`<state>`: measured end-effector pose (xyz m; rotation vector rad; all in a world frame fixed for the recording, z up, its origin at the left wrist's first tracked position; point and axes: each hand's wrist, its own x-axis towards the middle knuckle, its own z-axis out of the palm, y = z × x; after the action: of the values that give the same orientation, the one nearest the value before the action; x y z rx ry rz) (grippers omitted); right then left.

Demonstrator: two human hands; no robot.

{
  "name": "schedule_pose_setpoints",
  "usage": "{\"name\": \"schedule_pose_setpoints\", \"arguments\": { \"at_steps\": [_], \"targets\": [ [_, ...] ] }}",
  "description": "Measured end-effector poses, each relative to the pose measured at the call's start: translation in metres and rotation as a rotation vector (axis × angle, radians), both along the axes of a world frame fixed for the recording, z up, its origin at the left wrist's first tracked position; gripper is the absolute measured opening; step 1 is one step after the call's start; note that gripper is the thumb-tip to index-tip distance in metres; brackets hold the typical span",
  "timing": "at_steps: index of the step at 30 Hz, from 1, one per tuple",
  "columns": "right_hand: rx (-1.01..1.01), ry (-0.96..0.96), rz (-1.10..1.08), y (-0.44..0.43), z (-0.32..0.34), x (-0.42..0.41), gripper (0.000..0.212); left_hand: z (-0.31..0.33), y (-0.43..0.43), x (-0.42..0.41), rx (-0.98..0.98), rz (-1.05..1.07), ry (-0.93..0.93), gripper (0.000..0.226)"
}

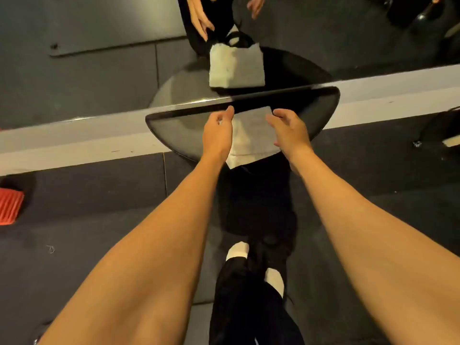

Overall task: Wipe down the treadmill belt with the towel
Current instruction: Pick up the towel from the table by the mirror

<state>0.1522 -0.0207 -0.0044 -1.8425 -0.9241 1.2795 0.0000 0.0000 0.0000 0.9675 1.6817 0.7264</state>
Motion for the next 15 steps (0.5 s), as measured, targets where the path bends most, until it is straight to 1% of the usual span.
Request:
{"name": "schedule_pose_setpoints", "arguments": {
  "at_steps": [3, 5, 7, 9, 11, 13, 15],
  "targets": [
    [0.005, -0.047, -0.016, 0.019, -0.043, -0.001, 0.039, -0.047, 0.025, 0.001, -0.063, 0.102, 0.017, 0.041],
    [-0.019, -0.071, -0.051, 0.03, -0.067, 0.0, 0.041, -0.072, 0.034, 0.003, -0.111, 0.099, 0.033, 0.044],
    [-0.074, -0.118, -0.074, 0.045, -0.084, 0.001, 0.046, -0.086, 0.044, 0.007, -0.143, 0.089, 0.054, 0.053],
    [-0.151, -0.138, -0.083, 0.055, -0.097, 0.0, 0.053, -0.095, 0.049, 0.011, -0.182, 0.073, 0.074, 0.067],
    [-0.22, -0.149, -0.097, 0.06, -0.105, -0.002, 0.055, -0.105, 0.054, 0.012, -0.251, 0.062, 0.117, 0.075],
    [-0.25, -0.177, -0.094, 0.064, -0.112, -0.003, 0.057, -0.112, 0.06, 0.012, -0.324, 0.059, 0.128, 0.069],
    [-0.295, -0.193, -0.081, 0.066, -0.114, -0.003, 0.06, -0.117, 0.062, 0.009, -0.357, 0.036, 0.148, 0.052]
  ]
}}
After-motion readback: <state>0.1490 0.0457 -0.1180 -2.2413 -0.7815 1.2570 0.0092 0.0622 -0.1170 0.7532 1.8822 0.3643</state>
